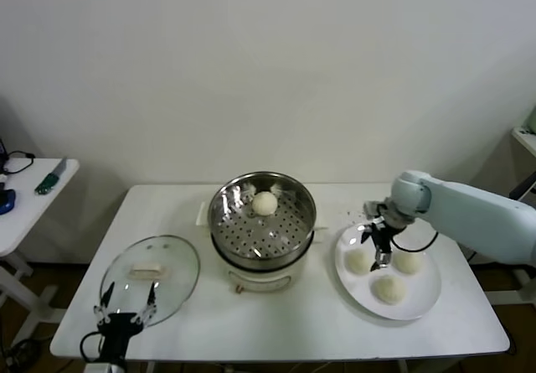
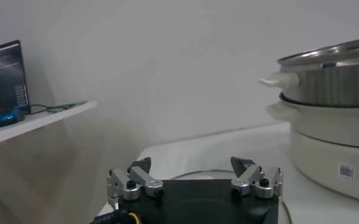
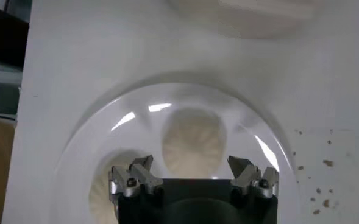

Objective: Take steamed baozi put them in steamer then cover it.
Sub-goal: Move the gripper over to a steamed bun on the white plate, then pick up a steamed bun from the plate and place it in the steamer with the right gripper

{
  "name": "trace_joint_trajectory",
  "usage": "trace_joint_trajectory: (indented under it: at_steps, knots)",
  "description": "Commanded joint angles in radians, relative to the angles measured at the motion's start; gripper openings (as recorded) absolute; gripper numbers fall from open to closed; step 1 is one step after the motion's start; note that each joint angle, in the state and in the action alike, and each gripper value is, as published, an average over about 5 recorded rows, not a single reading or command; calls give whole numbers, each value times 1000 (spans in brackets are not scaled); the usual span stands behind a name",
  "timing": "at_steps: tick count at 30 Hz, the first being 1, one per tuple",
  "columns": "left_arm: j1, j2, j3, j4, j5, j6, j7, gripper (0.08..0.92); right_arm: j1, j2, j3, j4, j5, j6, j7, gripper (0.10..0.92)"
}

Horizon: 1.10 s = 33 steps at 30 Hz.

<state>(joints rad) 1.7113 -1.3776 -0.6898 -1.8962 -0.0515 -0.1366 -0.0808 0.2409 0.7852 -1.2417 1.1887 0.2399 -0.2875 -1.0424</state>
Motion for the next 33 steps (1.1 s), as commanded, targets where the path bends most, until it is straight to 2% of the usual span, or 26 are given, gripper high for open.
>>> trace_joint_trajectory:
  at_steps: [1, 15, 21, 28, 33]
  knots:
    - [2, 0, -1, 8, 0, -4, 0, 823, -83, 26, 49, -48, -38, -14, 6, 823]
    - [1, -1, 1, 16, 3, -5, 0, 823, -104, 65, 83, -107, -63, 10, 7, 822]
    - [1, -2, 2, 14, 4, -5, -1, 823, -100, 64, 87, -105, -56, 16, 4, 782]
    - [8, -4, 2, 10, 5, -7, -1, 823, -66, 50, 78, -93, -19, 13, 4, 733]
    - [12, -4, 3, 3, 4, -8, -1, 823, 47, 31, 23, -69, 73, 6, 4, 722]
